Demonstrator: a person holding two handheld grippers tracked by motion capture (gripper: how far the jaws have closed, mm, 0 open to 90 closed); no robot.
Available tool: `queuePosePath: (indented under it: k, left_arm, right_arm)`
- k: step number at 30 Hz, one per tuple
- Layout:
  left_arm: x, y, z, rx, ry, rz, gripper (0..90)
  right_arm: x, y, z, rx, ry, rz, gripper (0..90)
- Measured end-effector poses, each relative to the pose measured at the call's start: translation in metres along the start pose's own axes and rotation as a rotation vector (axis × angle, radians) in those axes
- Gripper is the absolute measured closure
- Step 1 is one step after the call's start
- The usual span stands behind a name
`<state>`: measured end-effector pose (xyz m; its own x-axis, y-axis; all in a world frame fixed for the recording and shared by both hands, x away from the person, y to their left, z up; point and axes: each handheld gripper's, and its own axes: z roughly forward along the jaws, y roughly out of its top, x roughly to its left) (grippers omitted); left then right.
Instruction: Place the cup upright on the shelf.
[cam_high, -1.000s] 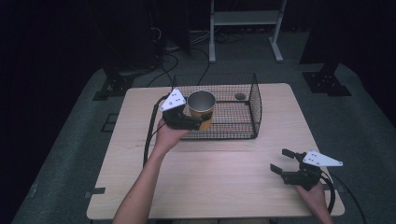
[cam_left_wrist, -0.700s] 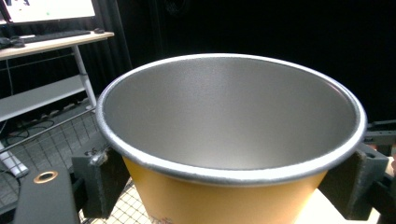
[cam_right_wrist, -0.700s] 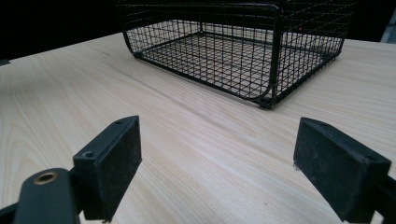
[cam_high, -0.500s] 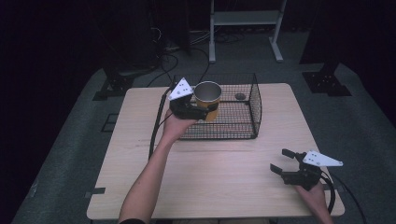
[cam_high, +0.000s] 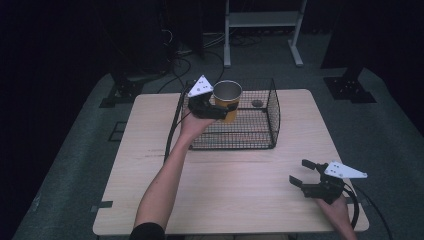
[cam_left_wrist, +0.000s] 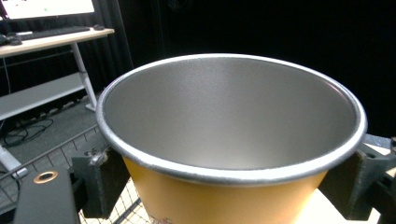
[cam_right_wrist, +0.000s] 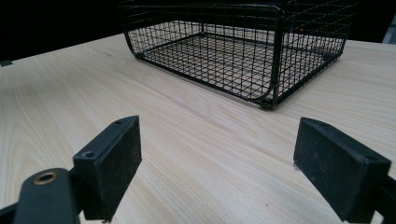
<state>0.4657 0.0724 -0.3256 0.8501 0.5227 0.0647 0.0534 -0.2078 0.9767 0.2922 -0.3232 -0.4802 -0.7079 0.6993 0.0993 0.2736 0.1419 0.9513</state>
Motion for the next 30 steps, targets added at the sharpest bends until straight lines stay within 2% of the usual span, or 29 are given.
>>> queuePosePath:
  k: [22,30]
  left_arm:
    - [0.013,0.001,0.03,0.039,-0.008,0.013,14.5]
    - [0.017,-0.001,0.037,0.029,0.004,0.023,14.5]
  right_arm:
    - [0.0,0.0,0.0,-0.004,0.006,0.002,14.1]
    - [-0.001,0.0,0.0,-0.006,0.007,0.003,14.1]
